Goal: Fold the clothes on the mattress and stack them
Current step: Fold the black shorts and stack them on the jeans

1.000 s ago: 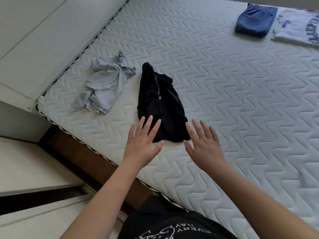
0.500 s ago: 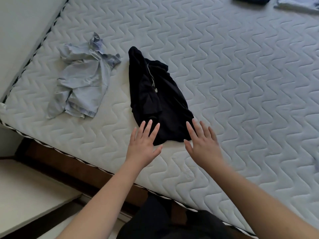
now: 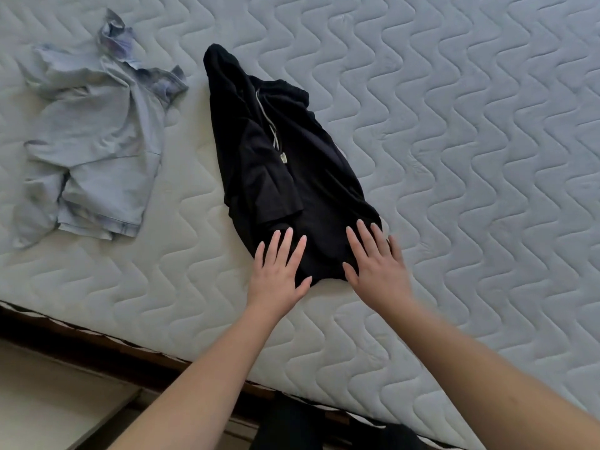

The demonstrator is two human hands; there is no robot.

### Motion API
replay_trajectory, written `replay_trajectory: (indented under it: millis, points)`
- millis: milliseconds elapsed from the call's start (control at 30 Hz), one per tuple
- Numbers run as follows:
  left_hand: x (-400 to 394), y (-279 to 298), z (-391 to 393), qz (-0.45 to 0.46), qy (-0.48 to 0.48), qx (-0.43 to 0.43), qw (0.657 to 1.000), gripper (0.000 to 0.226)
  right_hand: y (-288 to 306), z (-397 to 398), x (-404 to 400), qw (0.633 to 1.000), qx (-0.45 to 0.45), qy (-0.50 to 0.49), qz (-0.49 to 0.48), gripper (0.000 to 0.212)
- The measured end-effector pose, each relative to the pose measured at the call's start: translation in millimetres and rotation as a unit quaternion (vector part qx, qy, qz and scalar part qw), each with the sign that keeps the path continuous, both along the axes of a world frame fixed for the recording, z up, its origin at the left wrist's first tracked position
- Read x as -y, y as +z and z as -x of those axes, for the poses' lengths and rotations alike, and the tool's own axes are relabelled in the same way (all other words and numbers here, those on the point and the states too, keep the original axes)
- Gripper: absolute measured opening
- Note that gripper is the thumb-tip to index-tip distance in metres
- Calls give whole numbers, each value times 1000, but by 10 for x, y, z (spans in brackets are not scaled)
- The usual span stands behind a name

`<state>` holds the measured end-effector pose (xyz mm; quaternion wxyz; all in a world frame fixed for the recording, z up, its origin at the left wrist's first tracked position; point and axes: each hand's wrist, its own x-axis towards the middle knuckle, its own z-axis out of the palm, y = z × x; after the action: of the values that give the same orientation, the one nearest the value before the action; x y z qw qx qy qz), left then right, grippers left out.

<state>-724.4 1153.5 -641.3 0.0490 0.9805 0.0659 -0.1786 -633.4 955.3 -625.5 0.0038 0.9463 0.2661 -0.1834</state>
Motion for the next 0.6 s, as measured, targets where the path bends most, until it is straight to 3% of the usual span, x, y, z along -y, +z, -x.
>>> replay_trajectory:
  millis: [300, 600]
  points:
    - [120, -755, -13, -5, -13, -53, 999, 94, -692, 8, 101, 999, -41, 10, 27, 76]
    - [98, -1015, 22, -5, -31, -78, 996, 100, -1050, 34, 248, 996, -77, 5, 52, 80]
